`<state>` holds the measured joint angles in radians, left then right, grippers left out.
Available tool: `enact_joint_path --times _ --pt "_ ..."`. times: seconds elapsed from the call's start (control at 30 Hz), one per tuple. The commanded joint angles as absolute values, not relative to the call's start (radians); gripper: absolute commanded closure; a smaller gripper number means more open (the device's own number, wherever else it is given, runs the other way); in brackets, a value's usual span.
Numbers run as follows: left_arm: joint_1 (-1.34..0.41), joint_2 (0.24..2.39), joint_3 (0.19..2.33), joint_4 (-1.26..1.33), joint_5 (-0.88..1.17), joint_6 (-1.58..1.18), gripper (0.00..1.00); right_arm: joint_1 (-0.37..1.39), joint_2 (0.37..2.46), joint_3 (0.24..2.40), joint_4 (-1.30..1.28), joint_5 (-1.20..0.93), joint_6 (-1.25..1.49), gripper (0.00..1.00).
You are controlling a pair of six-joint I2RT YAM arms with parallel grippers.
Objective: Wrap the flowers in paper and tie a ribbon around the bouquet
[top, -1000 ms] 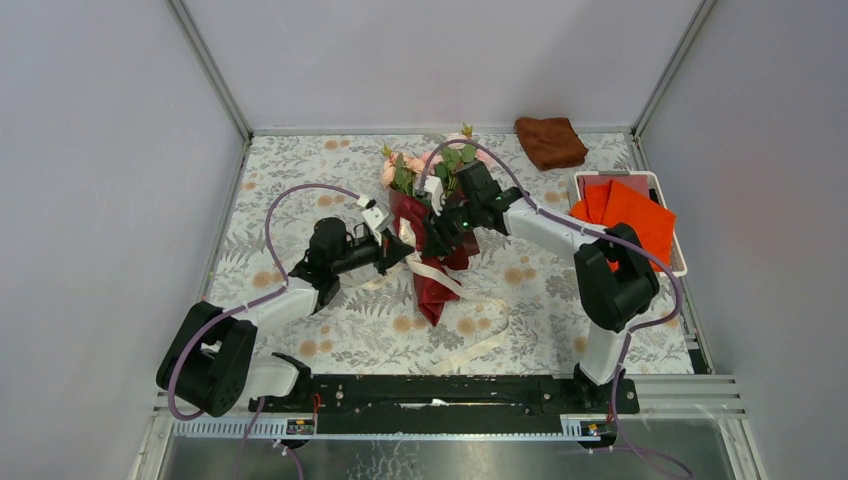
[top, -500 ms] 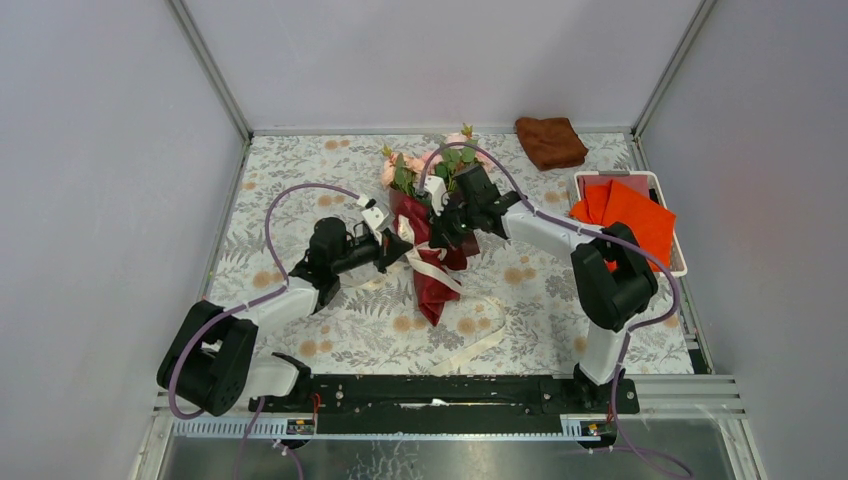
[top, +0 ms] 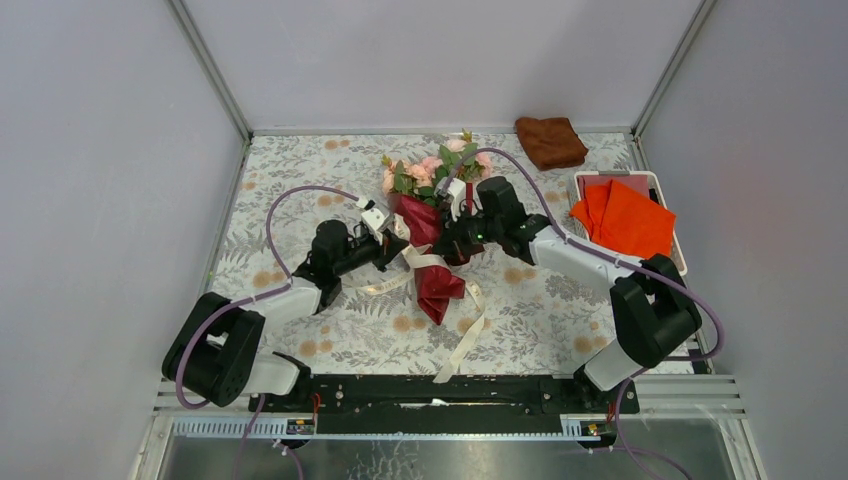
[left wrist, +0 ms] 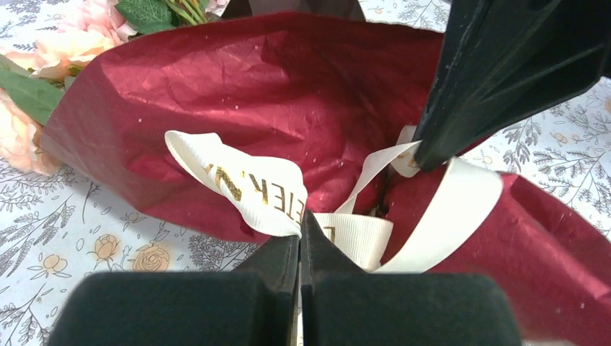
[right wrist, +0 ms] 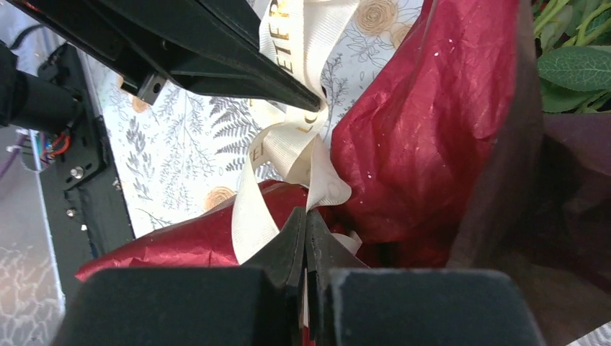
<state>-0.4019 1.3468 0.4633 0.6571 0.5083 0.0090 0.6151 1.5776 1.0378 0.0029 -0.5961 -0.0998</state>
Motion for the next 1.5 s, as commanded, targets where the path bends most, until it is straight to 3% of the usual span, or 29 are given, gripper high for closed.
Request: enact_joint_path --times 0.0,0.1,0.2,0.27,0.4,0.67,0.73,0.83,0.9,0.97,1.13,1.33,1.4,1.47 --pt "-0.399 1.349 0.446 0.744 0.577 0.026 1.0 0.62 1.559 1.009 0.185 -0.658 0.039 1.0" --pt "-0.41 1.354 0.427 0.743 0.548 0.083 0.92 0.619 1.606 1.034 0.17 -0.645 0.061 1.0" --pt "-0.4 1.344 0.434 0.743 0.385 0.035 0.68 0.618 1.62 1.027 0.189 -0.641 0.068 1.0" --pt "-0.399 1.321 0.451 0.688 0.335 0.008 0.66 0.619 1.626 1.025 0.187 -0.635 0.068 1.0" --pt "-0.398 1.257 0.468 0.51 0.217 -0.123 0.43 0.619 1.633 1.025 0.183 -0.625 0.067 1.0" --pt "-0.397 1.084 0.475 0.274 0.15 -0.066 0.14 0.618 1.64 1.023 0.172 -0.623 0.065 1.0" --pt "-0.397 1.052 0.485 0.244 0.273 0.062 0.14 0.617 1.64 1.023 0.171 -0.622 0.066 1.0" --pt "-0.398 1.01 0.517 0.175 0.59 0.321 0.29 0.617 1.64 1.023 0.173 -0.625 0.066 1.0" --pt "-0.399 1.024 0.568 0.063 0.817 0.526 0.33 0.618 1.64 1.021 0.176 -0.626 0.066 1.0" --pt "-0.4 1.106 0.62 0.006 0.898 0.608 0.35 0.618 1.641 1.02 0.176 -0.626 0.067 1.0" --pt "-0.412 1.24 0.662 -0.027 0.904 0.751 0.27 0.616 1.638 1.016 0.18 -0.626 0.071 1.0" --pt "-0.461 1.308 0.688 -0.026 0.881 0.795 0.27 0.615 1.639 1.013 0.192 -0.632 0.077 1.0" --pt "-0.486 1.33 0.692 -0.021 0.845 0.792 0.36 0.615 1.643 1.011 0.198 -0.636 0.08 1.0" --pt "-0.501 1.346 0.687 0.02 0.807 0.759 0.53 0.615 1.647 1.014 0.193 -0.638 0.079 1.0"
